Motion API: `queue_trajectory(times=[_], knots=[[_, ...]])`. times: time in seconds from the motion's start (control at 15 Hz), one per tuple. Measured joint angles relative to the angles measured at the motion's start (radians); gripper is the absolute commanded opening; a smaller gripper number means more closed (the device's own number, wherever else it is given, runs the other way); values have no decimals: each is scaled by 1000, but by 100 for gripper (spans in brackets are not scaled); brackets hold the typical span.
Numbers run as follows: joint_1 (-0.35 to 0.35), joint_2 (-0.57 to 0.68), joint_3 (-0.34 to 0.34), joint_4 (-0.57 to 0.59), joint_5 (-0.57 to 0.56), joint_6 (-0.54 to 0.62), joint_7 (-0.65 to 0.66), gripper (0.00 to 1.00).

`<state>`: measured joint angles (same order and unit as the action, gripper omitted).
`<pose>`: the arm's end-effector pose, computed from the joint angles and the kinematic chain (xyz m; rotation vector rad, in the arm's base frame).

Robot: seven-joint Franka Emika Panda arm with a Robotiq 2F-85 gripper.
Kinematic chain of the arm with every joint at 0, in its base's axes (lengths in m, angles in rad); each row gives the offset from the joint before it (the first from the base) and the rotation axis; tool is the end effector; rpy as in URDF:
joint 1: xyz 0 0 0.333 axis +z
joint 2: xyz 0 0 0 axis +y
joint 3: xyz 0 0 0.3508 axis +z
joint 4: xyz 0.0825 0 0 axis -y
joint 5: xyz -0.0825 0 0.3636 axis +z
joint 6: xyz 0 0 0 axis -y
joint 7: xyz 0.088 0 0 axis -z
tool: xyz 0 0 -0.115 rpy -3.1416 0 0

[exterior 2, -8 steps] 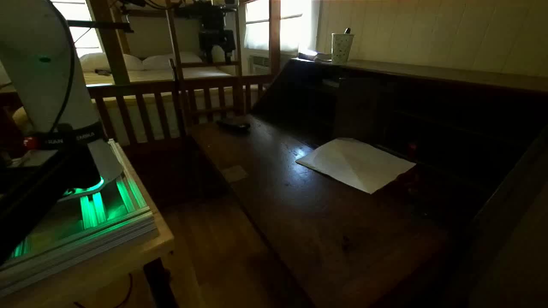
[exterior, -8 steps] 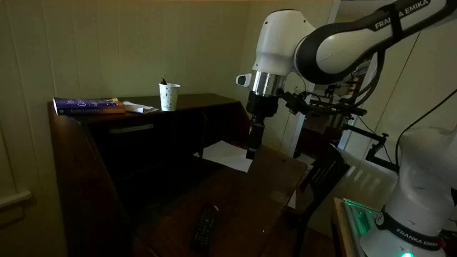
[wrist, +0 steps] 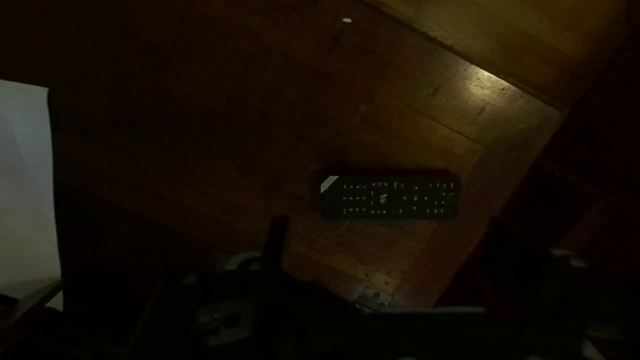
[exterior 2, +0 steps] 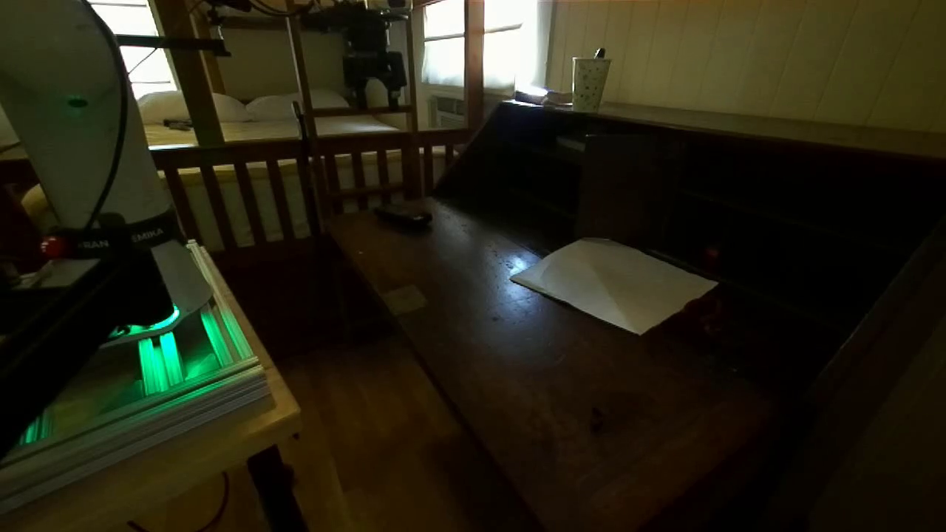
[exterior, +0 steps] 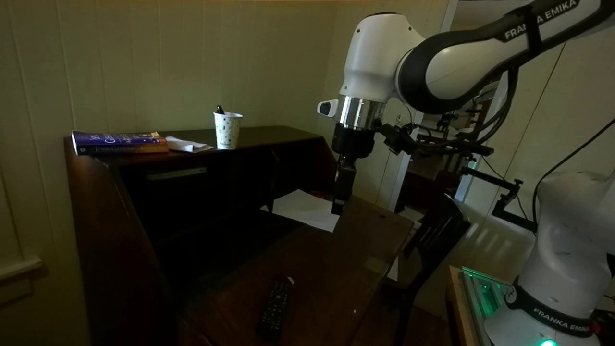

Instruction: Press a button on the remote

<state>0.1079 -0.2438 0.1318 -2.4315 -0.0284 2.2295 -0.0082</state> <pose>0.4201 0.1033 0.4382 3.0647 0.4032 0.0702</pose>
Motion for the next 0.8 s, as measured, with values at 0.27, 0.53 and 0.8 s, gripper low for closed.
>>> queue_trajectory(times=[0.27,0.53,0.8], knots=[[56,54,31,-1,14,72,-5,100],[125,170,94,0,27,226,-2,100],[148,268,118,6,27,300,-5,100]])
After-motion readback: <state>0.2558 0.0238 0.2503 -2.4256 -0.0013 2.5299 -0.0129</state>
